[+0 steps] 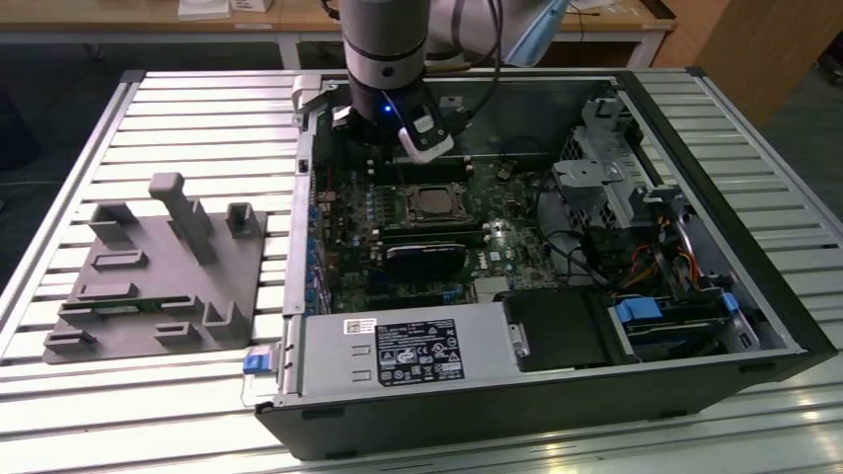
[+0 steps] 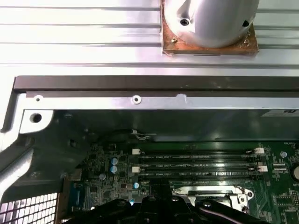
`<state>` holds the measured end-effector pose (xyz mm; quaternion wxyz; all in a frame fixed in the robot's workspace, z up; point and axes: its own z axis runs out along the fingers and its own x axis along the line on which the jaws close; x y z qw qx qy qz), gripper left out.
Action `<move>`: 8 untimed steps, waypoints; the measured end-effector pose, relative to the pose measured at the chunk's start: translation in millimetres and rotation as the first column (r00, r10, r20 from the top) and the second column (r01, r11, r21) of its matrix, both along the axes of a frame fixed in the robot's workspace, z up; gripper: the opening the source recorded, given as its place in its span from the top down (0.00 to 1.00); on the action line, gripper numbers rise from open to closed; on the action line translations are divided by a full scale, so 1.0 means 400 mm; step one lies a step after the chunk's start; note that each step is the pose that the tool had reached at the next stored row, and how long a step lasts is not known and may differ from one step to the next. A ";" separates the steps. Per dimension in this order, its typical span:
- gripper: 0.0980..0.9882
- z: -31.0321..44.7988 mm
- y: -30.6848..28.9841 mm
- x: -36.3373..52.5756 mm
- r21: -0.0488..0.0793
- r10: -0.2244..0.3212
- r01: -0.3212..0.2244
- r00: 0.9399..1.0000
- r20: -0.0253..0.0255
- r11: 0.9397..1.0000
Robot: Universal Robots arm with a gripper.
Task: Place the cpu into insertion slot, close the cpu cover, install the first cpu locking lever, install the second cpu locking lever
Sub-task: 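Install the first cpu locking lever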
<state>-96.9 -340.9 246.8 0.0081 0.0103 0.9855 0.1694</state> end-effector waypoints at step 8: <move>0.99 -0.001 0.004 0.044 -0.005 0.000 0.000 1.000 0.000 1.000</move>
